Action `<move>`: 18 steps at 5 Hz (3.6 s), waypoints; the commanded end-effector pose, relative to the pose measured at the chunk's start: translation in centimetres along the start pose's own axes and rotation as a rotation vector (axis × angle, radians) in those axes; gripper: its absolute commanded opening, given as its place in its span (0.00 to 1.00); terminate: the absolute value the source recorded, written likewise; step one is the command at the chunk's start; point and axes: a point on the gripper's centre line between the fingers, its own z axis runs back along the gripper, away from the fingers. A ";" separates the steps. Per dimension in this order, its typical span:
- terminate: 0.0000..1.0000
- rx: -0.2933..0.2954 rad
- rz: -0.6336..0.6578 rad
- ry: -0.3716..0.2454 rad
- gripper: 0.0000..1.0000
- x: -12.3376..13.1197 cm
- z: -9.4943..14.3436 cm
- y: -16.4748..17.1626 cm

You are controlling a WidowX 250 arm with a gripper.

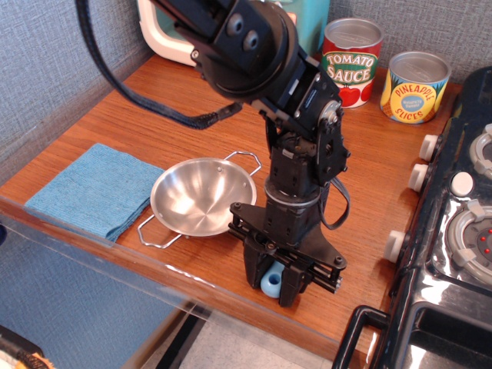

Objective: Pick up the spatula and put it in front of the microwave.

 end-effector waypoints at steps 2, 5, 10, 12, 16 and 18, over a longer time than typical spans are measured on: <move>0.00 -0.047 -0.113 -0.342 0.00 0.9 8.6 1.7; 0.00 0.020 0.062 -0.347 0.00 6.2 14.3 17.3; 0.00 0.169 0.116 -0.047 0.00 7.0 4.5 28.0; 0.00 0.154 0.107 -0.042 1.00 7.3 4.5 27.7; 0.00 0.071 -0.013 -0.290 1.00 4.4 14.1 23.3; 0.00 0.070 -0.014 -0.277 1.00 4.4 13.7 22.9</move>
